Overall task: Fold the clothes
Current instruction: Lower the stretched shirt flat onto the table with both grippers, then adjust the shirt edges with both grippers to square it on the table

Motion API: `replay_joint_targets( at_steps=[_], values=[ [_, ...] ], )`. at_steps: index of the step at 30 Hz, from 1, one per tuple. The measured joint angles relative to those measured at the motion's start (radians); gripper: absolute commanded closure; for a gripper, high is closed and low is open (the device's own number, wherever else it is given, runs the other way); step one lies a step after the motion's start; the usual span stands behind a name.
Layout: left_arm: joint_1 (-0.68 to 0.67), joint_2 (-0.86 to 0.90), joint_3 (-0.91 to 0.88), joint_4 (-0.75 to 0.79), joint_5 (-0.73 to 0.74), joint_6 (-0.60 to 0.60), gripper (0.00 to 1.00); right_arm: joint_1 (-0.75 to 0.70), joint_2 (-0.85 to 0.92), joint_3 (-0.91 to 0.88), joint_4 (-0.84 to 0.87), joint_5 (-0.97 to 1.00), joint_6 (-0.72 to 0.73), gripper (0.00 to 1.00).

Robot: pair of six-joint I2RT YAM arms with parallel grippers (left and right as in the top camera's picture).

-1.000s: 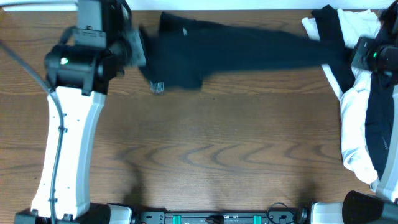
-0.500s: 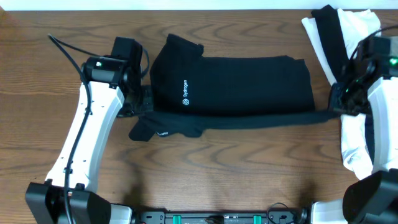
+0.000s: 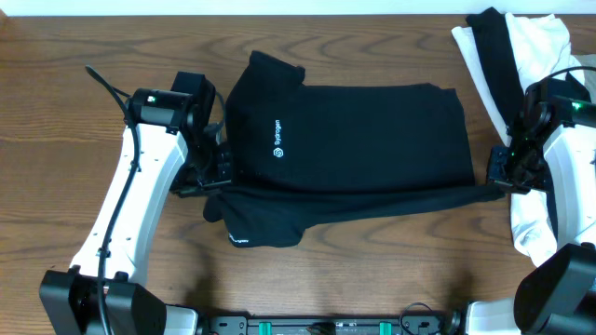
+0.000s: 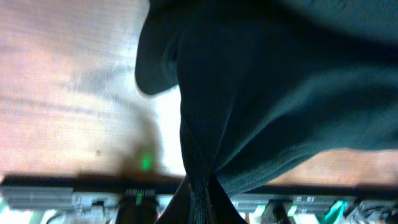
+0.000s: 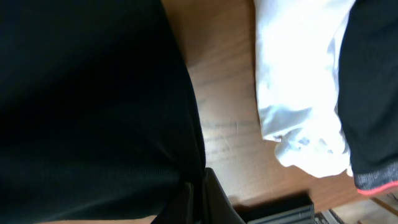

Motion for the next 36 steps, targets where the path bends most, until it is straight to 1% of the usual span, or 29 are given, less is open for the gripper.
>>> replay_joint_targets(
  at_steps=[10,15,20,23,29,36],
  values=[
    [0.000,0.000,-0.010,0.273,0.000,0.000,0.94,0.000,0.000,0.000,0.128,-0.030,0.000,0.99],
    [0.000,0.000,-0.042,0.332,0.000,-0.007,0.94,0.000,0.000,-0.001,0.141,-0.034,0.000,0.99],
    [0.000,0.000,-0.118,0.335,0.000,-0.008,0.94,0.000,0.000,-0.001,0.142,-0.036,0.000,0.99],
    [0.000,0.000,-0.161,0.363,0.000,-0.008,0.94,0.000,0.000,-0.001,0.156,-0.043,0.000,0.99],
    [0.000,0.000,-0.216,0.478,0.000,-0.008,0.94,0.000,0.008,-0.002,0.174,-0.061,0.000,0.99],
    [0.000,0.000,-0.240,0.610,0.000,-0.008,0.94,0.000,0.085,-0.002,0.208,-0.068,0.000,0.99]
  ],
)
